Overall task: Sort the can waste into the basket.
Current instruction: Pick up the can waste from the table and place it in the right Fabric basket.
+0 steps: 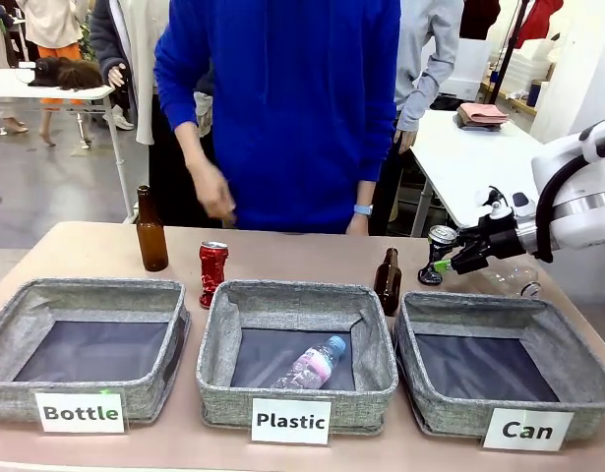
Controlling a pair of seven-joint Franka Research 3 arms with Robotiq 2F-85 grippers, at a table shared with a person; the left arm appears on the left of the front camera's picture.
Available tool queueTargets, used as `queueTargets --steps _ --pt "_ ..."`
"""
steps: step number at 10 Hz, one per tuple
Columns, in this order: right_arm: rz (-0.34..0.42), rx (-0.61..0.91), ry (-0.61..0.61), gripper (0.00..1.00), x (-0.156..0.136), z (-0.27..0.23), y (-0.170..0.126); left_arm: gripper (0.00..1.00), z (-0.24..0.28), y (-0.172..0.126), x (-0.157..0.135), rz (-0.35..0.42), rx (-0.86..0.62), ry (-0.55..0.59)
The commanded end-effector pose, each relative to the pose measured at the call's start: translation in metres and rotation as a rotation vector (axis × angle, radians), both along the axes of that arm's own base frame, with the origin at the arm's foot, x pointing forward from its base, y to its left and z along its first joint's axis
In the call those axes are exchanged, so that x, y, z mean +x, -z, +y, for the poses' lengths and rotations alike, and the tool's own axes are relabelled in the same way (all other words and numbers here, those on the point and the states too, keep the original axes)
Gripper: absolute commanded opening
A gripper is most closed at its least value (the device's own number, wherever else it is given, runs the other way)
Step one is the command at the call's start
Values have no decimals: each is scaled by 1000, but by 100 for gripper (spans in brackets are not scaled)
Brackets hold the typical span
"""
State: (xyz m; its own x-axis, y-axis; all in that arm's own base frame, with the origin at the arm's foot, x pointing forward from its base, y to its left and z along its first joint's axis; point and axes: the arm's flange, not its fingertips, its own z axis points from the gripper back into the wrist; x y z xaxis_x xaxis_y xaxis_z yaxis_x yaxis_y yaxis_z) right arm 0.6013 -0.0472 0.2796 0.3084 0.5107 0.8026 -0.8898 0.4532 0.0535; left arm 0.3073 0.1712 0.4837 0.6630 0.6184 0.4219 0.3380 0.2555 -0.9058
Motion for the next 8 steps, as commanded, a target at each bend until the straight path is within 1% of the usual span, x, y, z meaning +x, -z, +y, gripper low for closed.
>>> queueTargets --steps 1,4,5,6,7,8 --pt "-51 69 -17 100 10 5 5 100 0 -1 0 -29 -2 0" --pt "-25 132 -41 100 14 11 10 100 0 -1 0 -29 -2 0" --pt "-17 145 -52 94 14 12 11 100 0 -1 0 -29 -2 0" --pt "-7 150 -57 45 14 13 11 100 0 -1 0 -29 -2 0" --pt "2 151 -62 37 14 13 11 100 0 -1 0 -29 -2 0" --pt "3 151 -62 0 14 14 10 100 0 -1 0 -29 -2 0"
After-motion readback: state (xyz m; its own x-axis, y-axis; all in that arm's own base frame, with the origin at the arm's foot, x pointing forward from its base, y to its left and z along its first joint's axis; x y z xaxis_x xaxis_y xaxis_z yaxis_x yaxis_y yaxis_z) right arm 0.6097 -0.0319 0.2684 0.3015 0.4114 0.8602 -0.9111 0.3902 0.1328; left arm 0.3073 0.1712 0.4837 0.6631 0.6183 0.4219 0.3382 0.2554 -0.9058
